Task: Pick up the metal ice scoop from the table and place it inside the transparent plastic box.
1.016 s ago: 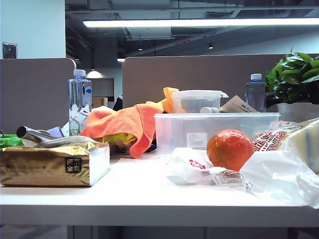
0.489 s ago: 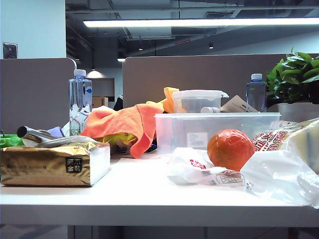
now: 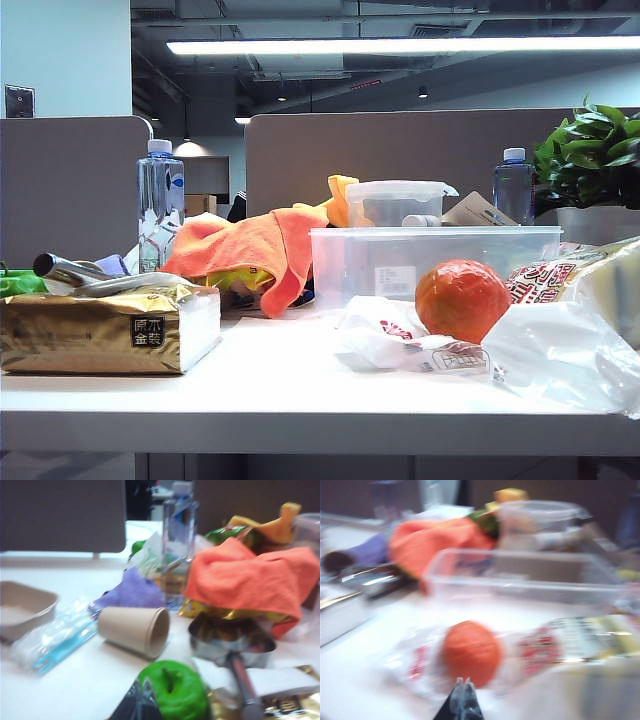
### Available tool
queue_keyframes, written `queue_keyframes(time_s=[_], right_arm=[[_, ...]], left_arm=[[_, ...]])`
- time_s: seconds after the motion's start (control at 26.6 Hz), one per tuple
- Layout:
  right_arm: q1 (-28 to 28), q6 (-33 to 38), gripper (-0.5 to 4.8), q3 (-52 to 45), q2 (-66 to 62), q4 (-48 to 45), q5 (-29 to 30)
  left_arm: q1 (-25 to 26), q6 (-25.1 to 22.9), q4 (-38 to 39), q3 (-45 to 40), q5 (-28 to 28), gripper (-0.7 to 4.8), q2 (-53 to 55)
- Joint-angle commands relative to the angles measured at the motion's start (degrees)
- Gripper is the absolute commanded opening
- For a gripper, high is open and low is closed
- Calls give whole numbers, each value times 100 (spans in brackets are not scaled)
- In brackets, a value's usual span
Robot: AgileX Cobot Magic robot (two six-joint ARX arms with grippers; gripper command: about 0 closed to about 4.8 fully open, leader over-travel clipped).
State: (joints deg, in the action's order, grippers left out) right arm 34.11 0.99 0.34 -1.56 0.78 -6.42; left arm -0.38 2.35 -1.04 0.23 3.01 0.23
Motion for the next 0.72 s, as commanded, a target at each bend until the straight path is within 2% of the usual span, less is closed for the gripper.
queue_keyframes(time_s=[0.04,0.19,0.38,0.45,0.56,0.72], right_arm=[[542,4,-1,11,-188,-96,7],[1027,4,-1,11,-358,-96,9],[1259,4,-1,11,-389,-85,7],[1261,4,-1,11,-387,-85,9],[1263,4,-1,11,-389,-85,7],[1268,4,-1,11,-387,-83,9]], left_arm=[[-7,190,-295,15,420,-5,7],[-7,905,-459,24,887,-5,7],[-7,1729,-501,96,1167,-5,7],[-7,1836,-474,188,1167,-5,9],[-7,1886,0,474,1182,-5,122],[-9,1620,896,1137,1639,-5,918]])
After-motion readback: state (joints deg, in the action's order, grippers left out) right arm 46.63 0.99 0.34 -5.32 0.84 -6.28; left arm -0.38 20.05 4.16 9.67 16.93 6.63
